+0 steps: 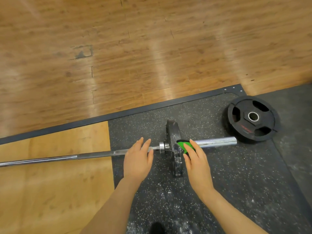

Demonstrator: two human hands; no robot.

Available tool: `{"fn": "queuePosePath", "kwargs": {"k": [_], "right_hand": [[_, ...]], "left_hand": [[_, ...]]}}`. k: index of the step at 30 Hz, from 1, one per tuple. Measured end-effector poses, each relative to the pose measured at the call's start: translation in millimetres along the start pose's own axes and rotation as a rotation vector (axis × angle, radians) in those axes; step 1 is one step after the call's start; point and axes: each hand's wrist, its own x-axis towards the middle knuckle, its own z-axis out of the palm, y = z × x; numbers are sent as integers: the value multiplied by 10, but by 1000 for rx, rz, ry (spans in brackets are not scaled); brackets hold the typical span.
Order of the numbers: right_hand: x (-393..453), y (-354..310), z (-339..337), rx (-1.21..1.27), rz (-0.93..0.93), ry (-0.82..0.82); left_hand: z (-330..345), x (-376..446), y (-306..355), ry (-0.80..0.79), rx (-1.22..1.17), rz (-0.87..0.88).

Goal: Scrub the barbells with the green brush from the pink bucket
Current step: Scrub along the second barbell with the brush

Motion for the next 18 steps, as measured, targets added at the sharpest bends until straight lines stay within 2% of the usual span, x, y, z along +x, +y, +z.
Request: {"fn": "queuePosePath", "kwargs": {"k": [6, 12, 15, 18], "right_hand": [[219, 479, 708, 26, -128, 79], [363, 903, 1273, -48, -411, 229], [423, 1006, 1445, -130, -498, 305], [454, 1051, 1536, -95, -520, 360]], "left_hand": [[844, 355, -306, 64, 27, 10], [1613, 716, -624, 149, 46, 41], [1837, 887, -770, 201, 74, 37], [1961, 1033, -884, 225, 143, 3]]}}
